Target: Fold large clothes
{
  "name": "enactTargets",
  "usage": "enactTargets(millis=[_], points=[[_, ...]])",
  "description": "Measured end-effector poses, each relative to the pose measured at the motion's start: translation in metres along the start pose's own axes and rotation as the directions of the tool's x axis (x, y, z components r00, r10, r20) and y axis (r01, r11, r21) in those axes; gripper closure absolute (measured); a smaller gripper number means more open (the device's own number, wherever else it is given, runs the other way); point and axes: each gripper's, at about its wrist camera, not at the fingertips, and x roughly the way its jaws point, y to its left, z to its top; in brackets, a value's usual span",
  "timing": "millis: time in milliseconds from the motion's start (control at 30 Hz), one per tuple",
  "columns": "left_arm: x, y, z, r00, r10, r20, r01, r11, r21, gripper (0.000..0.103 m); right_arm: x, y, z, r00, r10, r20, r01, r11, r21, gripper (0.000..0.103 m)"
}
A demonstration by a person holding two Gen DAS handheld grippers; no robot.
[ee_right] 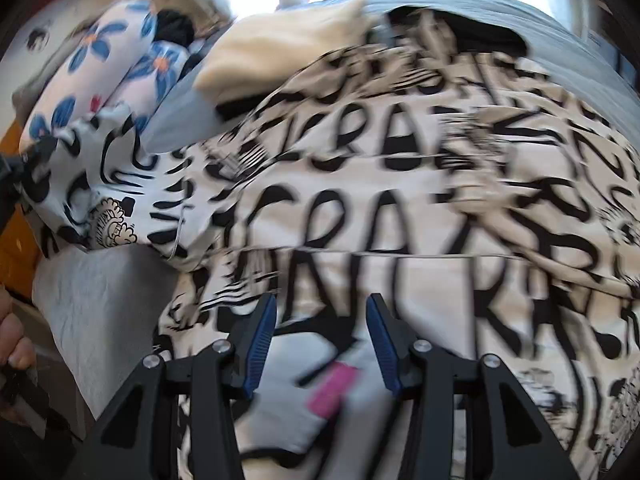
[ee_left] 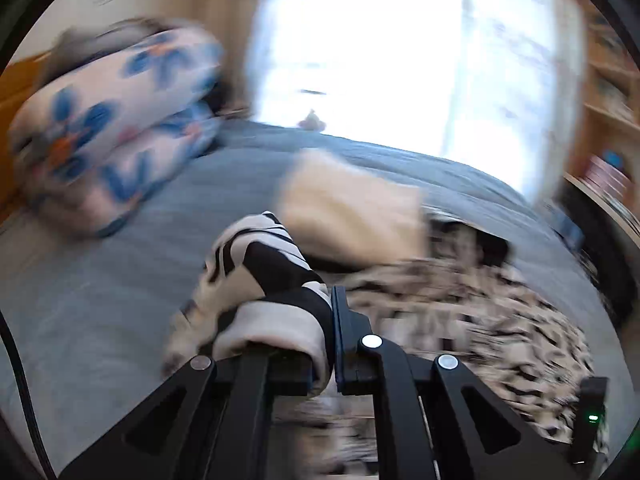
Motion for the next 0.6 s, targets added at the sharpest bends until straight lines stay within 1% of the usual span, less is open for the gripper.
enactTargets(millis=[67,133,200,233,267,300,333,367,400,433,467,500,533,567,600], points=[[0.013,-0.046,-0.004,0.998,-0.06,-0.033,0.062,0.996,0.063,0.098,-0.011,-0.025,0.0,1.0,-0.015,0.018,0.014,0.999,0.044,0.056],[0.033,-0.088,-0.015,0.99,-0.106,-0.095,0.116,0.987,0.112,0.098,-0.019,-0.05,0.0,0.999,-0.038,0.028,0.035,0.996,0.088,0.056],[0.061,-0.129,-0.037,0.974,-0.137,-0.181,0.166,0.974,0.153,0.096,-0.025,-0.075,-0.003,0.997,-0.072,0.034,0.067,0.989,0.128,0.056],[0.074,-0.143,-0.05,0.961,-0.152,-0.233,0.193,0.967,0.165,0.092,-0.029,-0.089,-0.006,0.995,-0.093,0.034,0.087,0.985,0.152,0.056],[0.09,-0.158,-0.063,0.939,-0.165,-0.303,0.223,0.96,0.169,0.091,-0.032,-0.102,-0.01,0.993,-0.115,0.029,0.108,0.978,0.177,0.056],[0.105,-0.169,-0.077,0.912,-0.173,-0.373,0.248,0.955,0.163,0.087,-0.034,-0.11,-0.012,0.991,-0.132,0.023,0.125,0.973,0.194,0.056],[0.111,-0.175,-0.089,0.891,-0.178,-0.418,0.264,0.951,0.158,0.08,-0.036,-0.123,-0.015,0.989,-0.147,0.017,0.14,0.966,0.217,0.056],[0.123,-0.182,-0.102,0.859,-0.179,-0.481,0.28,0.949,0.147,0.076,-0.038,-0.13,-0.017,0.989,-0.148,0.015,0.141,0.963,0.23,0.056],[0.13,-0.181,-0.115,0.831,-0.18,-0.527,0.288,0.949,0.13,0.069,-0.04,-0.137,-0.019,0.989,-0.147,0.014,0.139,0.96,0.243,0.056],[0.133,-0.178,-0.122,0.814,-0.187,-0.551,0.294,0.949,0.112,0.062,-0.042,-0.141,-0.021,0.989,-0.146,0.014,0.138,0.958,0.252,0.056],[0.135,-0.174,-0.128,0.8,-0.196,-0.567,0.297,0.951,0.09,0.057,-0.042,-0.144,-0.022,0.99,-0.141,0.015,0.133,0.957,0.256,0.056],[0.133,-0.172,-0.129,0.792,-0.212,-0.573,0.304,0.95,0.067,0.048,-0.042,-0.146,-0.022,0.991,-0.136,0.017,0.127,0.958,0.256,0.056],[0.13,-0.17,-0.129,0.787,-0.232,-0.572,0.315,0.948,0.048,0.041,-0.043,-0.147,-0.023,0.991,-0.13,0.018,0.121,0.96,0.254,0.056],[0.124,-0.168,-0.125,0.786,-0.252,-0.565,0.325,0.945,0.03,0.038,-0.043,-0.147,-0.022,0.992,-0.121,0.021,0.111,0.961,0.251,0.056],[0.121,-0.167,-0.123,0.789,-0.259,-0.557,0.327,0.945,0.023,0.03,-0.042,-0.146,-0.021,0.993,-0.113,0.024,0.103,0.963,0.247,0.056]])
